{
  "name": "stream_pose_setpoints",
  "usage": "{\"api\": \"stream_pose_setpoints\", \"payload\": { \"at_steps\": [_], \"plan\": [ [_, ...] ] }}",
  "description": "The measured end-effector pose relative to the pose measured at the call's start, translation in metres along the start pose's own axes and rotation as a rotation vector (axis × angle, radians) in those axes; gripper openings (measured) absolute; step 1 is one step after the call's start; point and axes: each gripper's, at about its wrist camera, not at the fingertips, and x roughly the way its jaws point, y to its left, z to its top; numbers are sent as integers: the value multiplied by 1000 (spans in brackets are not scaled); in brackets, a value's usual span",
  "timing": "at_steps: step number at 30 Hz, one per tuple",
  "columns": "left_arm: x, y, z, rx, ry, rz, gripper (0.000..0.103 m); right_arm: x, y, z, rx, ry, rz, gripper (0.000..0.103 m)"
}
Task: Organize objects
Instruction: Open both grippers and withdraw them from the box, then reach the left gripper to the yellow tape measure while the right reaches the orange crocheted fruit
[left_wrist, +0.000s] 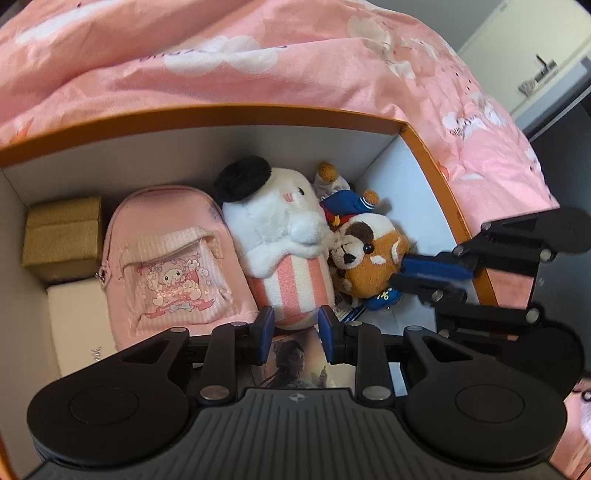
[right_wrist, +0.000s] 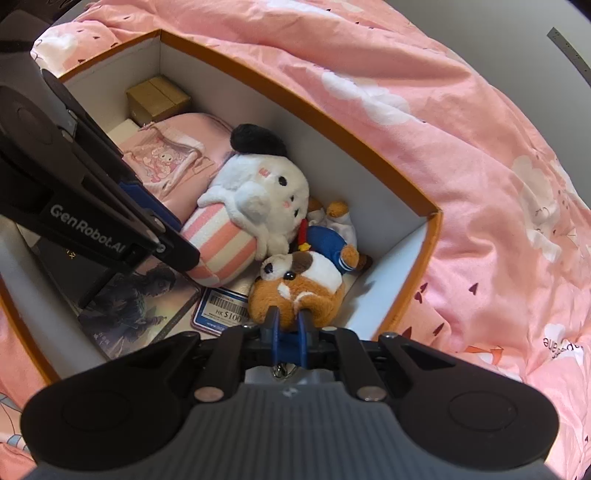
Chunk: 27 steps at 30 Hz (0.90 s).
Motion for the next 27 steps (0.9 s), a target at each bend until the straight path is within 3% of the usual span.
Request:
{"api": "stream_pose_setpoints", "payload": {
  "at_steps": [3, 7, 13, 20, 22, 27],
  "plan": [
    [-17, -13, -5, 77, -26, 30, 42, -16, -4, -3, 40, -37, 1, 13],
    [-46, -30, -14, 161, -80, 54, 42, -44, -9, -9, 142, -97, 38, 13],
    [-85, -58, -37, 252, -183, 106, 42, -94, 6, -25, 235, -229, 71, 33],
    [-113, -70, -70, 262, -328, 126, 42, -143, 32, -56, 356, -369, 103, 59],
    [-117, -70, -78, 265, -340, 135, 47, -148, 40, -67, 398, -378, 95, 64],
    [-127, -71, -102, 301, -386, 153, 60, -155, 59, -93, 486, -411, 92, 89]
  ]
}}
